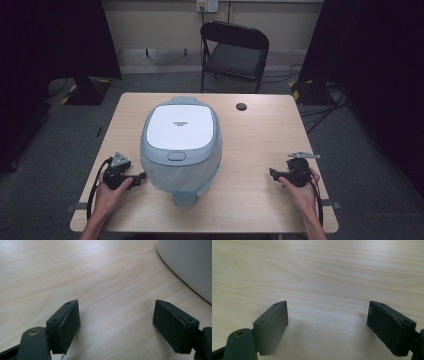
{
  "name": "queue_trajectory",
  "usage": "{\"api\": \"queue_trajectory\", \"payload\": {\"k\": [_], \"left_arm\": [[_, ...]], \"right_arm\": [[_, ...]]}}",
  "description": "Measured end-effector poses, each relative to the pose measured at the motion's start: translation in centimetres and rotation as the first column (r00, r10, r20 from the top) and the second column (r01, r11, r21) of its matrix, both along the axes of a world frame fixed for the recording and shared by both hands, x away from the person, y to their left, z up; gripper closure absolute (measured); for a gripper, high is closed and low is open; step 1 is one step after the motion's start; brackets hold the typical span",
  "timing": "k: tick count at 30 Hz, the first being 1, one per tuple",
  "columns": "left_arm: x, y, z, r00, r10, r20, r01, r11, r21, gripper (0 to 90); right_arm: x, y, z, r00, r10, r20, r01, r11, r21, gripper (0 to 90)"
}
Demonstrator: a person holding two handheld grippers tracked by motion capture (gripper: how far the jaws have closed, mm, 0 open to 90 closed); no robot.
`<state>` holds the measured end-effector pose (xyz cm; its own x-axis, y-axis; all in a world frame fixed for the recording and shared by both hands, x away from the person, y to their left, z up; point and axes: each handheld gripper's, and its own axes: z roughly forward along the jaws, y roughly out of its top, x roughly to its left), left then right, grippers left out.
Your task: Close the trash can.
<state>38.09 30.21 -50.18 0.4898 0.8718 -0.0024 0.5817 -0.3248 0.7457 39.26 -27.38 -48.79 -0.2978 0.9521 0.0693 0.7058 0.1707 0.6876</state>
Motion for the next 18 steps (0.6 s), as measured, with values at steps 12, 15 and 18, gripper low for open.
{"api": "queue_trajectory", "payload": {"k": [12, 15, 18], "left_arm": [[0.0, 0.0, 0.0, 1.0000, -0.002, 0.001, 0.002, 1.0000, 0.002, 20.6], [0.0, 0.0, 0.0, 1.0000, -0.003, 0.001, 0.003, 1.0000, 0.003, 20.5], [0.0, 0.0, 0.0, 1.0000, -0.006, 0.000, 0.006, 1.0000, 0.003, 20.1]], "right_arm": [[-0.5, 0.7, -1.2, 0.9966, -0.009, 0.081, 0.014, 0.998, -0.056, 11.3], [-0.5, 0.7, -1.3, 0.9964, -0.009, 0.084, 0.014, 0.998, -0.058, 11.3], [-0.5, 0.8, -1.2, 0.9963, -0.015, 0.084, 0.020, 0.998, -0.059, 11.4]]}}
